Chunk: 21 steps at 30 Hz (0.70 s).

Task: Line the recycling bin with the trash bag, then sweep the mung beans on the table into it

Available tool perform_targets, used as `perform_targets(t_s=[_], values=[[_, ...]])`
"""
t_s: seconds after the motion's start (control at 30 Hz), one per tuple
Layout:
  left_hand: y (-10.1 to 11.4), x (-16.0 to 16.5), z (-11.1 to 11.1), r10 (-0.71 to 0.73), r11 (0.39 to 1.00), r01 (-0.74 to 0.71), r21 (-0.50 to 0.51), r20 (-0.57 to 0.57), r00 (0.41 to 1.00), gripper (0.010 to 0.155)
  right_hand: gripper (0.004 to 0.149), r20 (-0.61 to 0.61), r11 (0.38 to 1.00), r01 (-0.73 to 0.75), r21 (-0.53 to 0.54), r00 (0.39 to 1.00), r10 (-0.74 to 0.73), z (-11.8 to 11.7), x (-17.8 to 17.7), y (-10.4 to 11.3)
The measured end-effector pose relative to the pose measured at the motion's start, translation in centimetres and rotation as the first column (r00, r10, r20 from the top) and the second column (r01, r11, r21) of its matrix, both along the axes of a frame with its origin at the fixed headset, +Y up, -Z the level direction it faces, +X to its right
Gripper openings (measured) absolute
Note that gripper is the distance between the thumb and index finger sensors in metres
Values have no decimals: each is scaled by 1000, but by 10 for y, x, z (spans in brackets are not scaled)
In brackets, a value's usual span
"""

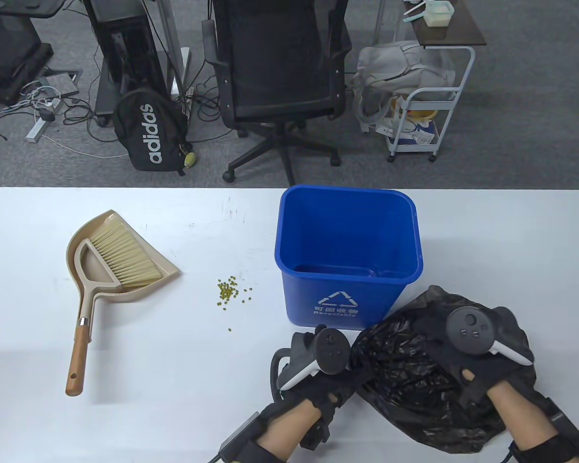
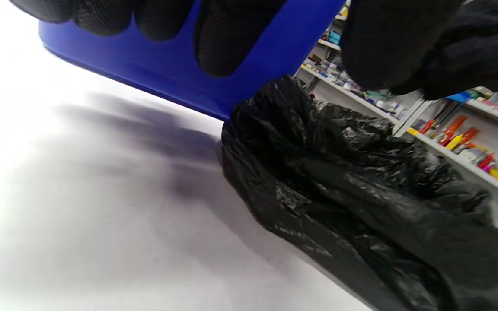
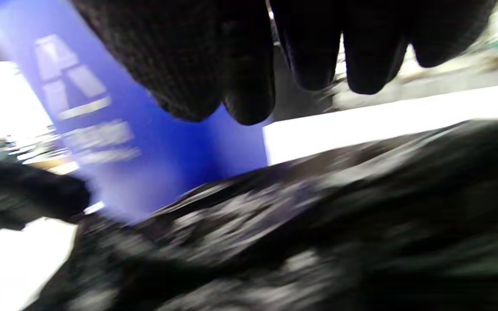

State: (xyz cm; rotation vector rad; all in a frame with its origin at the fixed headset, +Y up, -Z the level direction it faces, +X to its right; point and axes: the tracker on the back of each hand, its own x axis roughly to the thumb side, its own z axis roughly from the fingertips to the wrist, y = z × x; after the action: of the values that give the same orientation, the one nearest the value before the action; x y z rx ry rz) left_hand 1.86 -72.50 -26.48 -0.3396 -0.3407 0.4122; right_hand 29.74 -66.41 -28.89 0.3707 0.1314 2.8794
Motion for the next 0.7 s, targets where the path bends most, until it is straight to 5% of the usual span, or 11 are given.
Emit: perform_targets(t_s=[0.13, 0.23, 0.47, 0.7], values=[[-7, 18, -10, -73, 997, 72, -32, -31, 997, 98, 71, 333, 996, -83, -12, 939, 82, -9, 69, 1], [-14, 29, -14, -117, 989, 113, -99, -38, 992, 104, 82, 494, 993, -32, -114, 865, 85, -13, 108, -11], [-32, 46, -22, -202, 972, 192, -135, -65, 977, 107, 93, 600, 924, 82, -373, 781, 173, -17, 143, -52], [-34, 57, -20, -297, 955, 298, -5, -91, 950, 52, 56, 589, 906, 4, -424, 761, 272, -25, 137, -74]])
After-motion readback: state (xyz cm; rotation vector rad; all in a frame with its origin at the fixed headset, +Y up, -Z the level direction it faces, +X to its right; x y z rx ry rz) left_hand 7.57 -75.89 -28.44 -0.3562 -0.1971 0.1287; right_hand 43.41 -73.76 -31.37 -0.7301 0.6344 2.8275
